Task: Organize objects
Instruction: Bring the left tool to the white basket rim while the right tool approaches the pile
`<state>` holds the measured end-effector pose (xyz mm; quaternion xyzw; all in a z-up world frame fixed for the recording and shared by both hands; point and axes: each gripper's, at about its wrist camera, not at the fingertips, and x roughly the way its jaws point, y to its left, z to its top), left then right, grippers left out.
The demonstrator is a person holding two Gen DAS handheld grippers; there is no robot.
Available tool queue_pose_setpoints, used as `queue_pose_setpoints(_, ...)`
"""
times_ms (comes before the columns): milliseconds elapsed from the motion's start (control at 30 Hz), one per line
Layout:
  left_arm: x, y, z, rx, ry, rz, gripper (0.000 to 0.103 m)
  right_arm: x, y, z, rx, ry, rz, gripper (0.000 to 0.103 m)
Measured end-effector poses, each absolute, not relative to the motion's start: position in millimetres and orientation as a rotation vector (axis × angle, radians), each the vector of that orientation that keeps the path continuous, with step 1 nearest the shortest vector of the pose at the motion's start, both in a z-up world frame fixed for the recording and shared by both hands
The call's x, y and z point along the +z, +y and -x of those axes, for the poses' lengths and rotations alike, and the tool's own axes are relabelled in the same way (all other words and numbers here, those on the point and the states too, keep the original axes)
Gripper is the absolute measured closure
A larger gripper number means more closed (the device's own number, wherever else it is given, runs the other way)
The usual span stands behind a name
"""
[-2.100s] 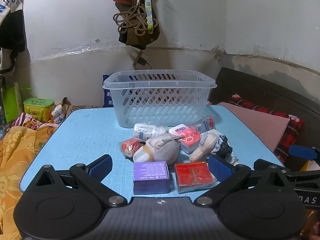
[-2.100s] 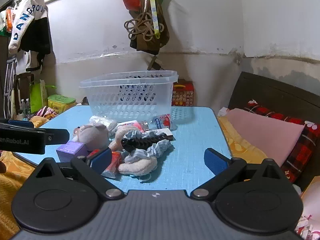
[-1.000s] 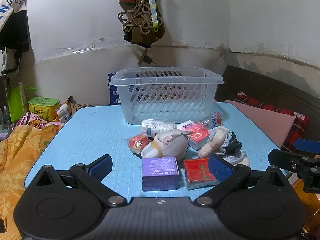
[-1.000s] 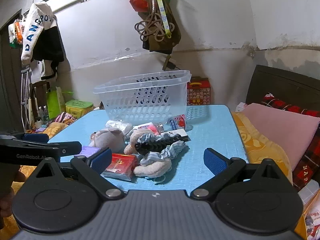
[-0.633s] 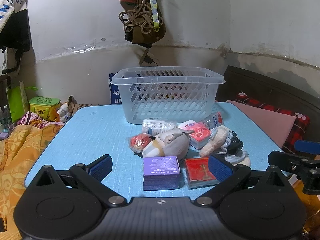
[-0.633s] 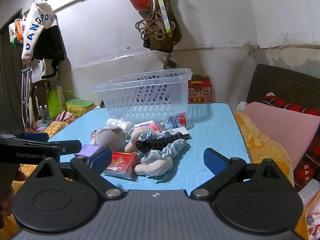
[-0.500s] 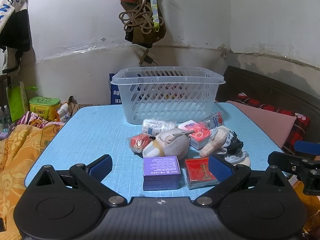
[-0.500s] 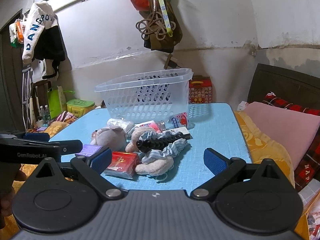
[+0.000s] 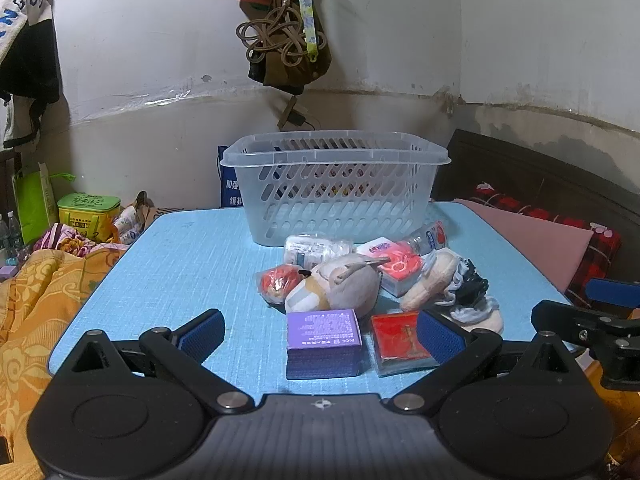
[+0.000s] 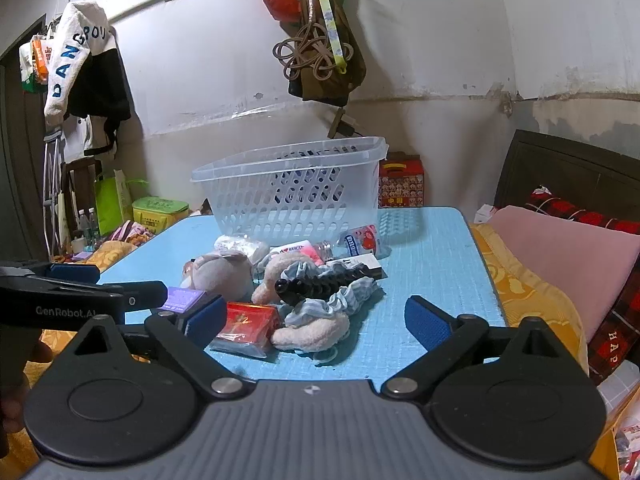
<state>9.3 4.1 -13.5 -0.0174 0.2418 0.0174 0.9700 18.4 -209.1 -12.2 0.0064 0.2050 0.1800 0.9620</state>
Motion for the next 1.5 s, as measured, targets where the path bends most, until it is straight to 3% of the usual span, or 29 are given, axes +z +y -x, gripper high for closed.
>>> queue_pose_setpoints(900,-6,13,-42,-0.027,0.441,0.005,0.0,-21,-203,-67,0.277,0.473,-0.006,0.0)
queue_pose_setpoints(1000,9,17,-51,-0.057,0.45,-0.017,0.006,-21,-205,-70,0.292,0.471,-0.013,0.0)
queue_pose_setpoints(1233,70,66,-118,-0.006,0.42,-0.038,0.007,-21,-219,-81,0.319,0.474,-0.09,0.0)
queue_pose_setpoints(1333,74,95,-174,0.017,0.48,0.026,0.021,-20,-222,-86,0.318,0.501,-0.123,0.0)
queue_pose_setpoints(1467,60,117,-231,0.055,0.553,0.102,0.048,-19,-221,-84,0.31,0.475,-0.104,0.0)
queue_pose_setpoints(1500,57,118,-237,0.047,0.567,0.101,0.048,-18,-222,-83,0.307,0.468,-0.104,0.0)
